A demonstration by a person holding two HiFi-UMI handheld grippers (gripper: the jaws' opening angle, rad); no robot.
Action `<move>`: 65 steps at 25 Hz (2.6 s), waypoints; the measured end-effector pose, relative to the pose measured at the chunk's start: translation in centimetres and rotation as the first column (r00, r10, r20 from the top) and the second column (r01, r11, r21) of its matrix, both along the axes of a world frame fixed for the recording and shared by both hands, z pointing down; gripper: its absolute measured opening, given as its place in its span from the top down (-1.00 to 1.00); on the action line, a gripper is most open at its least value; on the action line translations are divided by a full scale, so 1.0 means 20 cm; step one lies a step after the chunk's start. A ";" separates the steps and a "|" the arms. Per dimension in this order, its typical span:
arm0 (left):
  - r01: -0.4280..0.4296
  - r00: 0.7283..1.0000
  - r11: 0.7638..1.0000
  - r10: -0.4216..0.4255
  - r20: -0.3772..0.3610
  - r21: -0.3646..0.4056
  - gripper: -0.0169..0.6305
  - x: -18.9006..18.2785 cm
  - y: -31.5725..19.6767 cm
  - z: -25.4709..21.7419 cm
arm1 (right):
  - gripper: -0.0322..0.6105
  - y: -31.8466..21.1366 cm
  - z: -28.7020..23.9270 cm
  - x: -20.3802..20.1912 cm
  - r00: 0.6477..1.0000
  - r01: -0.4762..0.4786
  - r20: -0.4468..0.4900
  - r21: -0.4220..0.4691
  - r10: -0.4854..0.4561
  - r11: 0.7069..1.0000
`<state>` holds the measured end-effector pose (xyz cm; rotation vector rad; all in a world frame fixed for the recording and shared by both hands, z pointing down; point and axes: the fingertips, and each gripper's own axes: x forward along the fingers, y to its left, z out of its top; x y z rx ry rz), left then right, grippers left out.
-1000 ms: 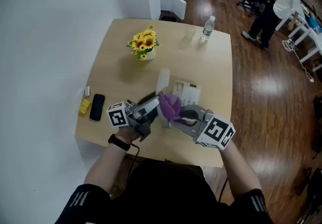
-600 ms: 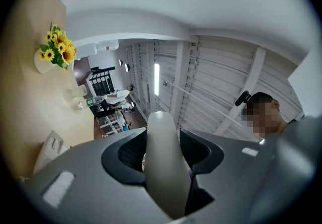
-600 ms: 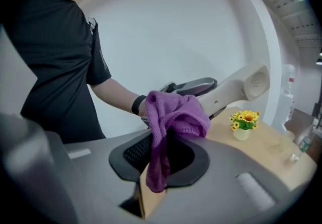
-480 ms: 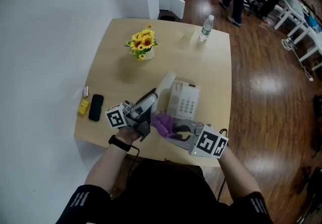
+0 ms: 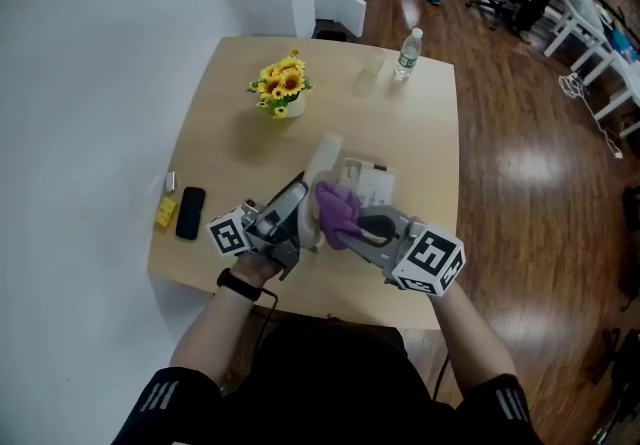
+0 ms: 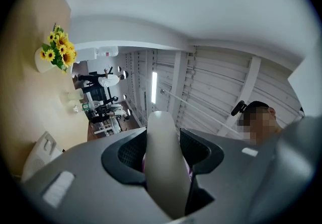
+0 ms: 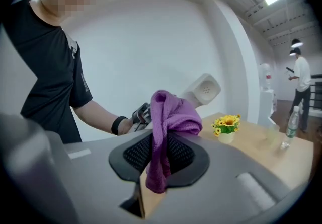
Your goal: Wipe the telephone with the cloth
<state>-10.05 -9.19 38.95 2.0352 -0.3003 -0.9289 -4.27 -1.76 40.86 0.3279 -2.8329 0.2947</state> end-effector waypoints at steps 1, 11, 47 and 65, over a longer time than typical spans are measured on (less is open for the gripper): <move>0.003 1.000 1.000 -0.003 -0.005 0.002 0.33 0.01 0.00 0.00 | 0.70 0.03 0.02 -0.04 1.000 0.013 0.003 -0.005 -0.013 1.000; 0.034 0.999 0.998 -0.035 -0.015 -0.052 0.33 0.00 -0.01 0.08 | 0.70 0.31 0.14 -0.16 0.985 0.168 -0.017 -0.066 -0.169 0.984; 0.206 0.940 0.960 -0.139 0.312 -0.192 0.33 -0.19 0.04 0.51 | 0.70 -0.91 1.29 0.10 0.735 -0.121 -0.677 -0.063 0.047 0.991; 0.202 0.924 0.954 -0.110 0.365 -0.223 0.33 -0.20 -0.05 0.66 | 0.70 -0.04 1.61 -0.02 0.687 0.138 -0.687 -0.199 -0.238 0.970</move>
